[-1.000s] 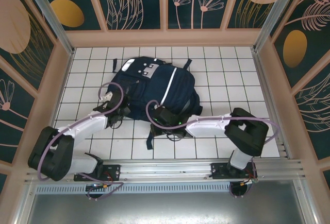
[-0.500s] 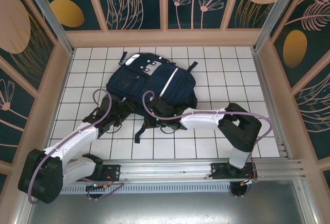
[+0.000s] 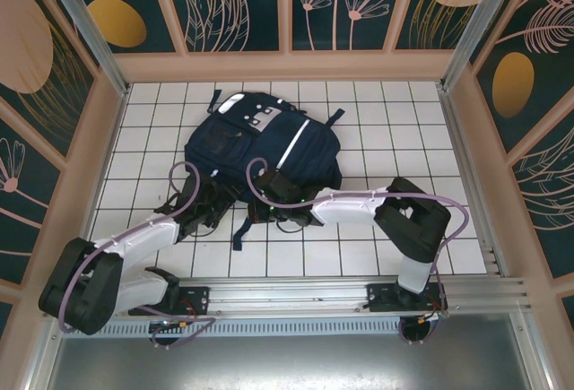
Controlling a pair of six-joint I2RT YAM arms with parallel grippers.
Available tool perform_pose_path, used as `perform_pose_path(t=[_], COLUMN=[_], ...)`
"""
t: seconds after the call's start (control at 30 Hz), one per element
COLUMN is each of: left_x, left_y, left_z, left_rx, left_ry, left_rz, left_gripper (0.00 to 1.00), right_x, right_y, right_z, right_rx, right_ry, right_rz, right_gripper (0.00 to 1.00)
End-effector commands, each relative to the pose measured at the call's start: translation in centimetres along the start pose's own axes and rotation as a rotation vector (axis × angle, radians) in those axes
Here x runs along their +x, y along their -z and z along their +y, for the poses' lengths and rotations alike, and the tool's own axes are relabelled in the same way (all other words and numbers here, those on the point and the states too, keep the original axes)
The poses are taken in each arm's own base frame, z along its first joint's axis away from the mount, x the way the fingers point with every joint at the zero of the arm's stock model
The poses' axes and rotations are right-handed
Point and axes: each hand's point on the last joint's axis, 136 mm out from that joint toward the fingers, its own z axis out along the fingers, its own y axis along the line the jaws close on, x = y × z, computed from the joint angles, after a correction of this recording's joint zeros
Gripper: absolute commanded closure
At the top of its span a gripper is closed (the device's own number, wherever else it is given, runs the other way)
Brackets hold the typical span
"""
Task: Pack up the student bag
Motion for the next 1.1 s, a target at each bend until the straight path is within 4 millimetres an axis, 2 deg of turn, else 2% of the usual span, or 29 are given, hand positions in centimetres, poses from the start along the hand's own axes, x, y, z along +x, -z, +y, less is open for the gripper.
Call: perform_pose_path(t=[0.0, 0.1, 0.23, 0.33, 0.47, 0.53, 0.6, 0.73, 0.9, 1.07], left_x=[-1.0, -1.0, -1.1, -0.9, -0.6, -0.4, -0.4, -0.1, 0.4, 0.2], left_y=[-0.2, 0.4, 1.8, 2.9, 4.3, 4.9, 5.3, 5.0, 3.6, 2.5], left_z=[-3.2, -4.7, -5.0, -4.8, -4.7, -4.9, -5.1, -5.3, -5.9, -6.1], left_rx=[0.121, 0.181, 0.232, 0.266, 0.309, 0.339, 0.356, 0.366, 0.375, 0.360], left_ry=[-0.020, -0.065, -0.104, -0.107, -0.101, -0.109, -0.104, -0.082, -0.056, -0.050], left_rz=[-0.037, -0.038, -0.067, -0.081, -0.094, -0.092, -0.096, -0.071, -0.013, -0.010], left_gripper=[0.34, 0.41, 0.50, 0.50, 0.45, 0.32, 0.23, 0.15, 0.15, 0.18], right_x=[-0.9, -0.7, -0.8, -0.9, -1.0, -1.0, -1.1, -1.3, -1.7, -1.6], right_y=[-0.3, -0.2, 0.1, 0.2, 0.4, 0.5, 0.6, 0.8, 1.2, 1.2], right_z=[2.2, 1.8, 1.7, 1.6, 1.5, 1.6, 1.6, 1.8, 2.0, 1.8], right_rx=[-0.064, -0.045, -0.047, -0.046, -0.065, -0.075, -0.079, -0.099, -0.135, -0.138], right_ry=[0.004, 0.006, 0.001, 0.000, -0.016, -0.021, -0.024, -0.034, -0.054, -0.061], right_rz=[-0.012, -0.009, -0.023, -0.027, -0.034, -0.033, -0.035, -0.037, -0.047, -0.046], right_gripper=[1.00, 1.00, 1.00, 1.00, 1.00, 1.00, 1.00, 1.00, 1.00, 1.00])
